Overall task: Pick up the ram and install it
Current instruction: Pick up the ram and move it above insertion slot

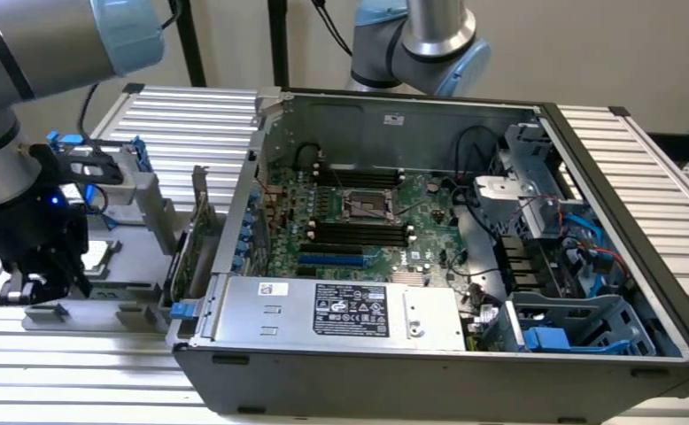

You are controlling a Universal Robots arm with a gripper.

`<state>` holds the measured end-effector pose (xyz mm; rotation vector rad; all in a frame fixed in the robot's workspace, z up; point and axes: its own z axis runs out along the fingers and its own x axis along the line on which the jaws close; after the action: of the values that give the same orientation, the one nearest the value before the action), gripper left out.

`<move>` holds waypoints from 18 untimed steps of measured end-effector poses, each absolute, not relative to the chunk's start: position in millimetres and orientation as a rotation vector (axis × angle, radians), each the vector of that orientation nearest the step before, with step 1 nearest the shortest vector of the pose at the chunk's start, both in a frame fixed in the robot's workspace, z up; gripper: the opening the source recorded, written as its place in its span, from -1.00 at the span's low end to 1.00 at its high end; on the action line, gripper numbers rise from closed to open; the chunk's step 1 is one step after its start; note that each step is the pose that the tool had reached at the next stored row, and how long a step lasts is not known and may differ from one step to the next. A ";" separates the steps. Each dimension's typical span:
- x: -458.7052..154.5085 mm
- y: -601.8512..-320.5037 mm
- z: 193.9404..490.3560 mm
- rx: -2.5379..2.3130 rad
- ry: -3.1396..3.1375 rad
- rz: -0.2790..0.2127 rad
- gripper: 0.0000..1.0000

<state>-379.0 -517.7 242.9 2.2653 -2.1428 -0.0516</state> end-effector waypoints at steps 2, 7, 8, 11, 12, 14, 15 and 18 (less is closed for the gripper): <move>-378.7 -517.7 251.8 2.265 -2.143 -0.052 -0.73; -376.9 -517.7 274.7 2.265 -2.143 -0.052 -0.73; -376.2 -517.7 279.2 2.265 -2.142 -0.052 -0.73; -373.7 -517.6 292.8 2.265 -2.142 -0.052 -0.73; -372.7 -517.6 297.2 2.265 -2.142 -0.052 -0.73; -370.3 -517.6 306.5 2.265 -2.142 -0.052 -0.73; -368.9 -517.6 311.2 2.265 -2.142 -0.052 -0.73; -363.8 -517.6 324.6 2.265 -2.142 -0.052 -0.73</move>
<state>-363.8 -517.6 324.6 2.2654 -2.1420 -0.0524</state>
